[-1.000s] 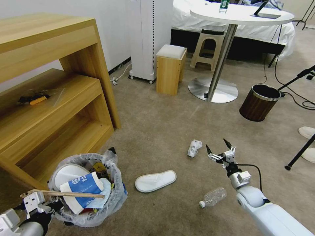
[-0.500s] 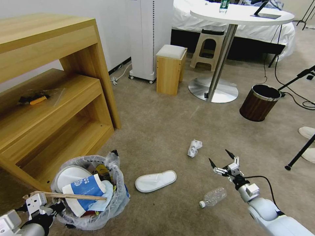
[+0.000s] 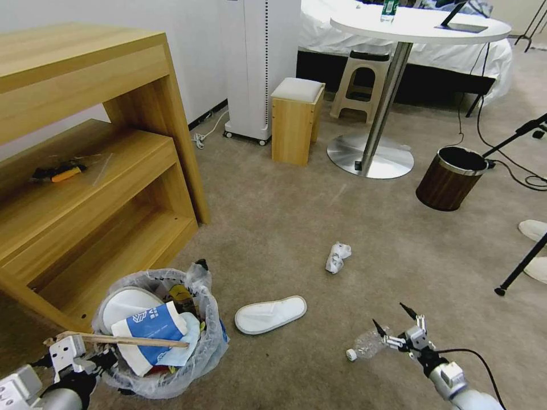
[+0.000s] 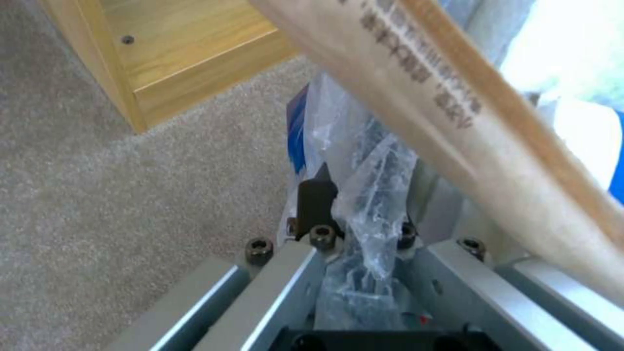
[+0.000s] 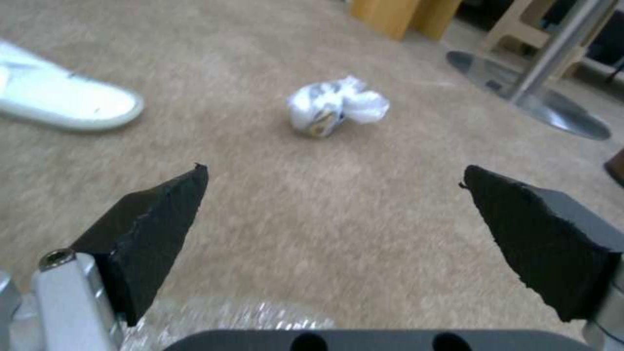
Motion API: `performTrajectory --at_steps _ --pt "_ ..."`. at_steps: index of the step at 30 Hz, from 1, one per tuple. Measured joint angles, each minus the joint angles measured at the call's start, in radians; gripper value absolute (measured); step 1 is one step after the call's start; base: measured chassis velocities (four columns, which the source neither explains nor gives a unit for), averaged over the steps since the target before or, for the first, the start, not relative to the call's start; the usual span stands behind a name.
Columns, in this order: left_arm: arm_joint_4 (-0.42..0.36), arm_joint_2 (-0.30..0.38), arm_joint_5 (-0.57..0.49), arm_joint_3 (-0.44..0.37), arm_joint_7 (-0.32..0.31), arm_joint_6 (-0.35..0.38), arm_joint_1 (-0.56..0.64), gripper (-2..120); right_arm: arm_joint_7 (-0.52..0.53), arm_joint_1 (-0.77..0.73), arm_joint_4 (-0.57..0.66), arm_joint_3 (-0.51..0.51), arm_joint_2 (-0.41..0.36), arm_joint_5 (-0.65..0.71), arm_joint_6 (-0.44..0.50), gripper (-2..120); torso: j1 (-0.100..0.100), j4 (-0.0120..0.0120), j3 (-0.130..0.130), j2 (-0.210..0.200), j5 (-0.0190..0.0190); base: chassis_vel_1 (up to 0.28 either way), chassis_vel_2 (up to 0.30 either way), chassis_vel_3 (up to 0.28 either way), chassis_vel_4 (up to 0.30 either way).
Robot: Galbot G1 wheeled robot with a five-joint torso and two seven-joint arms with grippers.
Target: Pick up the trash bin and place the garbage on the floor into it.
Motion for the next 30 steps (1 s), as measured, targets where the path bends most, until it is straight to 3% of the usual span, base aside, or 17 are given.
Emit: performTrajectory --at_steps 27,30 --pt "0.017 0.027 0.021 0.015 0.013 -0.019 -0.005 0 -0.057 -0.114 -0.031 0.092 0.074 -0.105 0.057 100 0.0 0.0 0.0 0.0 -0.0003 0.0 0.0 0.0 0.0" --pt "0.015 0.033 0.02 0.018 0.013 -0.019 -0.001 0 -0.05 -0.136 -0.022 0.107 0.109 -0.103 0.053 100 0.0 -0.0001 0.0 0.0 -0.0002 0.0 0.0 0.0 0.0"
